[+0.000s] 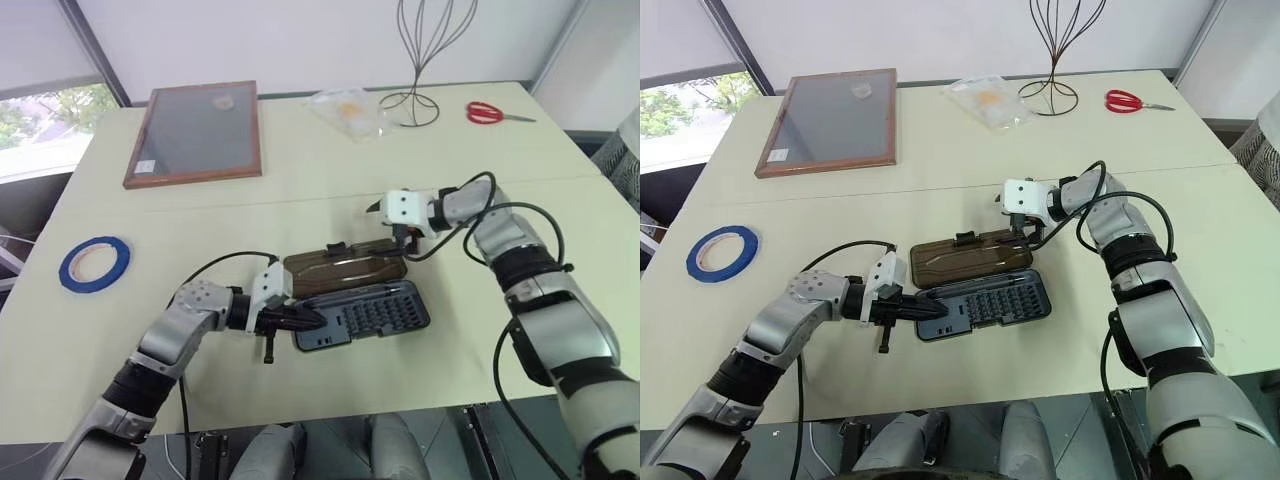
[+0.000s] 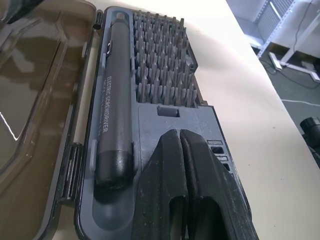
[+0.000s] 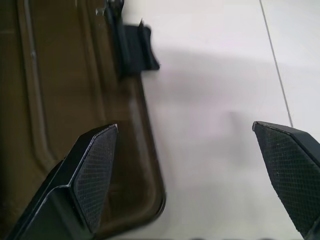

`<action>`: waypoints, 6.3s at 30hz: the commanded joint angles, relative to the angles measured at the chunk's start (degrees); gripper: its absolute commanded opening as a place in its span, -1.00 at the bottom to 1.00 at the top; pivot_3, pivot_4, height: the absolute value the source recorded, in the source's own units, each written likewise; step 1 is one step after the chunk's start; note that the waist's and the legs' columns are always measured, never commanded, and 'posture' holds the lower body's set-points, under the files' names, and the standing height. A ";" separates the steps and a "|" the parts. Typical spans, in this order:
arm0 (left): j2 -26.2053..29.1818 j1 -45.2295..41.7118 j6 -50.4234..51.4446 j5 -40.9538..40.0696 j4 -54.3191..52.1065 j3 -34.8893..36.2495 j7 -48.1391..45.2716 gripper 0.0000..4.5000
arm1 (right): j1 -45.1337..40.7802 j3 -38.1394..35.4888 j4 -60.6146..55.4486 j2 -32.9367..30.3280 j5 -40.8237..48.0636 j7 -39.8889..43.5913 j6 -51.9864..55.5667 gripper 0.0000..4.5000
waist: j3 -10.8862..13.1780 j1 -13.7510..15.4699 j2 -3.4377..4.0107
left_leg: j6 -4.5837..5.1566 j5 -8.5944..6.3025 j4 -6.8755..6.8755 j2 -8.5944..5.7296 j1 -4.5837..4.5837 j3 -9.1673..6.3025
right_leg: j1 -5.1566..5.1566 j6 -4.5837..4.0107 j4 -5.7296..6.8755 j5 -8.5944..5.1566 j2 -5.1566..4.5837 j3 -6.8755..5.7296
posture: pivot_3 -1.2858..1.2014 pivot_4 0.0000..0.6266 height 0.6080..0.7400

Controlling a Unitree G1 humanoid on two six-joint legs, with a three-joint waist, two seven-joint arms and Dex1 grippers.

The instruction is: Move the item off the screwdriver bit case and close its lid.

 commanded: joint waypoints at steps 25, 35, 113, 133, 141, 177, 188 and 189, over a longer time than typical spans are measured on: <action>-0.84 1.88 -0.45 1.95 0.17 -0.42 2.35 -1.00 | -5.84 -0.98 11.28 5.67 -2.05 -0.77 0.00 0.43 | -0.07 -0.09 0.10 | -0.03 0.02 0.01 0.00 0.04 -0.02 | 0.00 -0.03 0.06 0.02 0.01 0.01 | 0.03 -0.52 1.00; -0.70 1.63 -0.56 1.93 0.53 -0.14 2.58 -1.00 | -6.19 0.61 14.62 7.31 -4.65 -0.53 0.21 0.19 | -0.23 -0.40 0.15 | -0.03 0.02 0.01 0.00 0.10 -0.02 | 0.05 -0.04 0.07 0.02 0.01 0.01 | 0.03 -0.52 1.00; -4.18 -13.89 -1.86 1.56 20.67 14.98 9.71 -1.00 | 19.24 1.23 -45.37 -1.73 -14.17 -23.82 6.74 -0.98 | -1.30 -1.27 0.15 | -0.41 0.16 -0.12 0.74 0.04 0.14 | -0.24 -0.46 0.06 0.30 0.76 0.20 | 0.03 -0.52 1.00; -4.55 -12.01 1.03 1.70 15.94 14.72 8.92 -1.00 | 18.45 -3.41 -53.47 -1.98 -7.33 -18.18 18.34 0.97 | -1.29 -1.18 0.15 | -0.41 0.16 -0.11 0.74 0.01 0.13 | -0.26 -0.46 0.06 0.30 0.76 0.20 | 0.03 -0.52 1.00; -4.23 -12.35 1.35 1.14 14.87 14.60 7.24 -1.00 | 20.31 -11.60 -66.09 -4.80 2.08 -13.96 34.61 0.97 | -1.29 -0.77 0.14 | -0.40 0.15 -0.11 0.74 -0.01 0.13 | -0.25 -0.46 0.03 0.30 0.75 0.20 | 0.03 -0.52 1.00; 1.75 -7.08 3.28 0.83 1.26 -0.94 -7.85 -1.00 | 26.64 -15.25 -74.37 -13.14 16.07 -16.92 48.97 0.97 | -1.19 0.51 0.11 | -0.32 0.11 -0.13 0.77 -0.02 0.27 | -0.23 -0.47 -0.07 0.31 0.72 0.21 | 0.03 -0.52 1.00; -0.57 -10.31 6.59 -2.87 2.95 3.82 -4.89 -1.00 | 29.16 -15.63 -76.19 -14.40 19.18 -14.87 48.64 0.97 | -1.17 0.61 0.08 | -0.32 0.11 -0.12 0.77 -0.03 0.26 | -0.23 -0.47 -0.07 0.31 0.72 0.20 | 0.03 -0.52 1.00; -0.85 -10.95 7.69 -3.76 3.32 4.81 -4.48 -1.00 | 29.49 -15.75 -76.51 -14.62 19.68 -14.50 48.58 0.97 | -1.17 0.61 0.08 | -0.32 0.11 -0.12 0.78 -0.02 0.25 | -0.22 -0.47 -0.07 0.31 0.73 0.20 | 0.03 -0.52 1.00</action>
